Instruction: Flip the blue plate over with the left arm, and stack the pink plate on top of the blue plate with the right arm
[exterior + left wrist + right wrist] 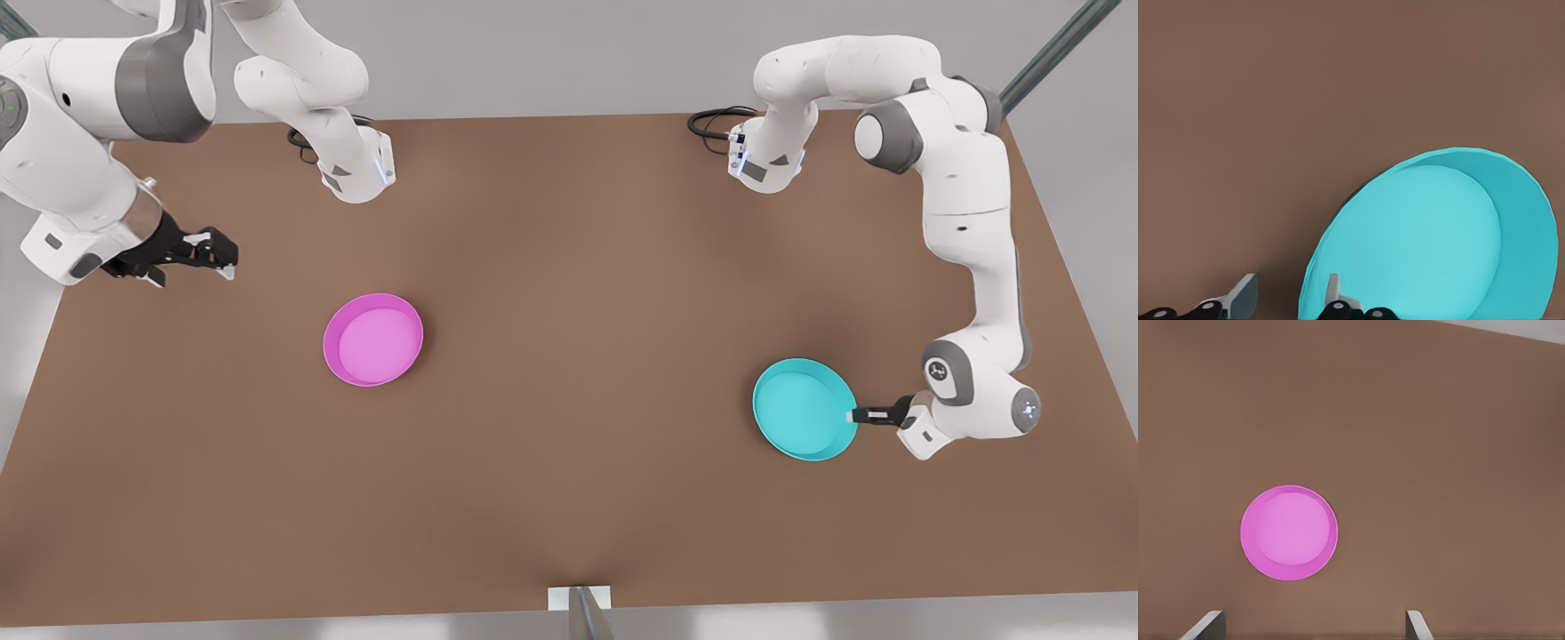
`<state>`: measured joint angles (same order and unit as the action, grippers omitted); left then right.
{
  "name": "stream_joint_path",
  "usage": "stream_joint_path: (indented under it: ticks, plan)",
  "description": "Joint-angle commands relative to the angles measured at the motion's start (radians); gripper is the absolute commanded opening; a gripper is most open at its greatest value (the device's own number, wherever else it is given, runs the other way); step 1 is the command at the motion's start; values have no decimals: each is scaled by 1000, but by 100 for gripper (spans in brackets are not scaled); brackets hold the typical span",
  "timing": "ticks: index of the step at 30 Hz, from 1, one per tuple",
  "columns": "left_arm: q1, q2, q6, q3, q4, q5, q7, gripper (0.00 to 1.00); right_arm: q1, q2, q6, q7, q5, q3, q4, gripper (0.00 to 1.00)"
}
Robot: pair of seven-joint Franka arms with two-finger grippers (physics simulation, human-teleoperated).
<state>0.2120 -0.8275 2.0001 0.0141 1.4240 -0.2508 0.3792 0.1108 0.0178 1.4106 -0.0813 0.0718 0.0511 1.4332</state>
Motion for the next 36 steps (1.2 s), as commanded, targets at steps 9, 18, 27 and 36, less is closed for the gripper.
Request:
stream_joint_path:
  ticks: [9, 18, 27, 36]
  plan:
    - [-17, -18, 14, 1, 0, -4, 101, 63, -92, 1, -5, -14, -1, 4, -1, 100]
    - [-17, -28, 9, 3, 0, -2, 99, 41, -92, 2, -5, -15, 0, 4, -1, 100]
    - [-26, -33, 6, 3, 0, -2, 57, 21, -92, 2, -5, -15, -1, 4, -1, 100]
    - [-59, 40, 6, 13, -2, -1, -80, 21, -94, 2, -5, -15, -1, 4, -1, 100]
